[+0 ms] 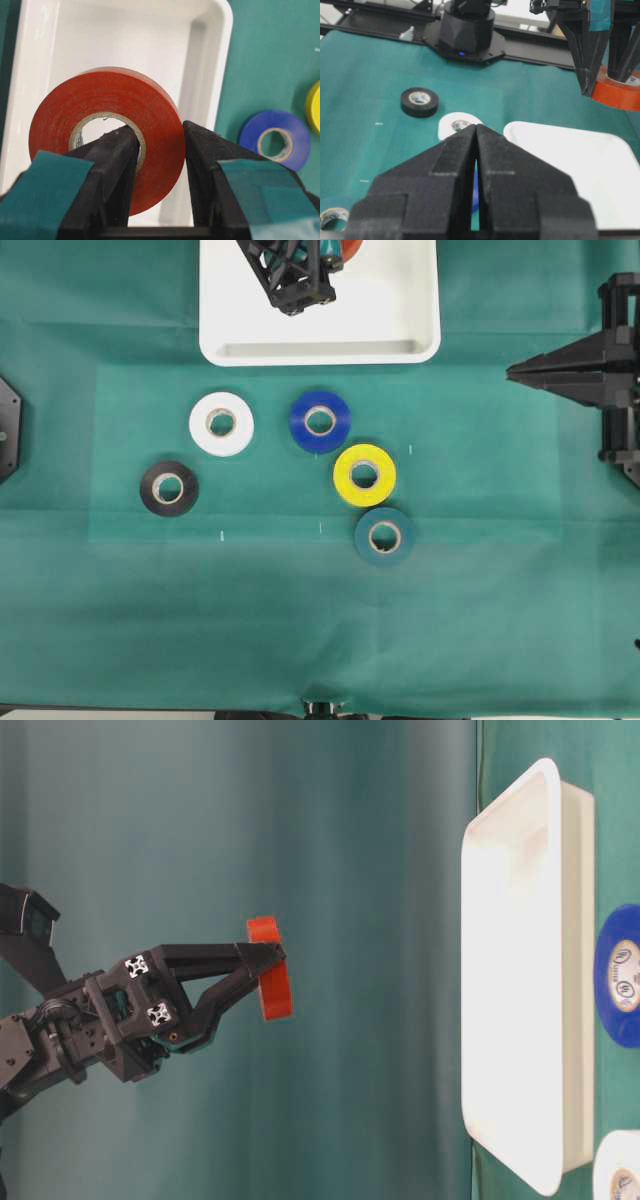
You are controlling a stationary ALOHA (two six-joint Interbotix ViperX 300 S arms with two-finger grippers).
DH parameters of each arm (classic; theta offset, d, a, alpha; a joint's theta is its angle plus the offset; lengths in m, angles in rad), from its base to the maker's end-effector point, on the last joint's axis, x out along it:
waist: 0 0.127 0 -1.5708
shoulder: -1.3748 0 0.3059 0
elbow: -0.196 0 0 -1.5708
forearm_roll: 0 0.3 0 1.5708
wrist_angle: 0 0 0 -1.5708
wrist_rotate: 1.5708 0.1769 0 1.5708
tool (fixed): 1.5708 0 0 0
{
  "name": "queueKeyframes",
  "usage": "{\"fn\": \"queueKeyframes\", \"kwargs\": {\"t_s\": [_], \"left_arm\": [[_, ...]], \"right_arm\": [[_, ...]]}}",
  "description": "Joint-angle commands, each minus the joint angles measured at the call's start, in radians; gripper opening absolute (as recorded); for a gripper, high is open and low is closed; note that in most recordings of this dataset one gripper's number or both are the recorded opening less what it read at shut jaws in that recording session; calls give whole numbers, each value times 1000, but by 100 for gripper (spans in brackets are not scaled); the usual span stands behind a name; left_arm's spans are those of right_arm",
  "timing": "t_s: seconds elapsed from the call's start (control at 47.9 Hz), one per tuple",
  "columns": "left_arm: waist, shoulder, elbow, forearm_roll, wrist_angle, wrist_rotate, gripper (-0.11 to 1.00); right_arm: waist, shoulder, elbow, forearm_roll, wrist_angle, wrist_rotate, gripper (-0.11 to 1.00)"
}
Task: Pick up the tape from a random location and place it into the white case.
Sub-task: 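Lower the red roll into the white tray with the left gripper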
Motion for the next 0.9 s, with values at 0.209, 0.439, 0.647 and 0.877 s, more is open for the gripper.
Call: {"fn": "queueKeyframes", "kwargs": {"t_s": [0.209, 0.439, 0.647, 0.877], "left_arm": [[-2, -18, -15, 0, -6, 2, 25], [-3, -15, 5, -2, -12, 2, 25], [-3, -11, 72, -2, -80, 3, 25], [11, 40, 175, -2, -179, 3, 25]], "right_arm": [[-2, 3, -26, -2, -5, -2, 0], [-2, 3, -26, 0, -5, -2, 0], [-2, 3, -28, 0, -3, 0, 0], [0, 3, -26, -2, -3, 0, 0]]}}
